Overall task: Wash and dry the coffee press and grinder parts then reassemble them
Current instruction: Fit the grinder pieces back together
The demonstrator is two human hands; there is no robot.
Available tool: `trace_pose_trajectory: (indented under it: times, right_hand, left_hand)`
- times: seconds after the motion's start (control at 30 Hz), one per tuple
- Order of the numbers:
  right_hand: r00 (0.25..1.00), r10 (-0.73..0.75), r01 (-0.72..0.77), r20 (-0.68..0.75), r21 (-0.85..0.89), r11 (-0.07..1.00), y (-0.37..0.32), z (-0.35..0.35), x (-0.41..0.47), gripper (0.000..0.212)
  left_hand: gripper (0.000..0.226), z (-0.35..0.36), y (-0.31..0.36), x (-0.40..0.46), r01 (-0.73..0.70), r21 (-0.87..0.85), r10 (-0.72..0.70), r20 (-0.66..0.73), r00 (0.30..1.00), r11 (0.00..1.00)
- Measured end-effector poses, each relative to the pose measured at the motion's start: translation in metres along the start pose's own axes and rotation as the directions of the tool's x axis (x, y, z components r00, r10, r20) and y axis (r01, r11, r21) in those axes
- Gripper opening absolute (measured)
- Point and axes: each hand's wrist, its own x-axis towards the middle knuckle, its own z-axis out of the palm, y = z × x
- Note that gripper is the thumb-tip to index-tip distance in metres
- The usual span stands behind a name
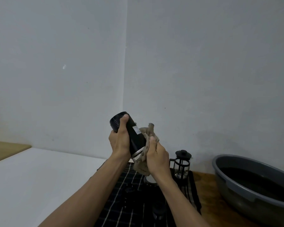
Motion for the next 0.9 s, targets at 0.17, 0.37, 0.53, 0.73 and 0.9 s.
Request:
trace_pose_trajectory:
  times: [0.17,0.37,0.53,0.73,0.9]
  right_hand:
    - [0.984,0.17,-0.166,-0.054,0.085,0.983,-0.003,-0.003,0.012,0.062]
    - [0.987,0.142,-0.111,-0.078,0.316,0.942,-0.005,0.0,-0.005,0.038]
    - [0.977,0.145,-0.186,0.154,0.298,0.936,0.016,-0.006,-0.005,0.034]
    - [0.878,0.226,-0.383,0.422,0.336,0.861,0.011,-0.028,0.002,0.038]
    - [0.884,0.317,-0.307,0.344,-0.086,0.948,0.01,-0.054,0.011,0.042]
  left_hand:
    - [0.053,0.009,-0.013,-0.006,-0.001,-0.192,-0.023,-0.127,0.992,0.981]
    - [0.058,0.026,-0.012,-0.009,0.185,-0.478,-0.312,-0.202,0.928,0.859]
    - [0.061,0.027,-0.016,-0.009,0.201,-0.454,-0.324,-0.212,0.922,0.868]
    - [0.058,0.025,-0.032,-0.015,0.255,-0.345,-0.329,-0.177,0.928,0.903]
    - [0.049,0.018,-0.037,-0.01,0.252,-0.241,-0.303,-0.206,0.93,0.937]
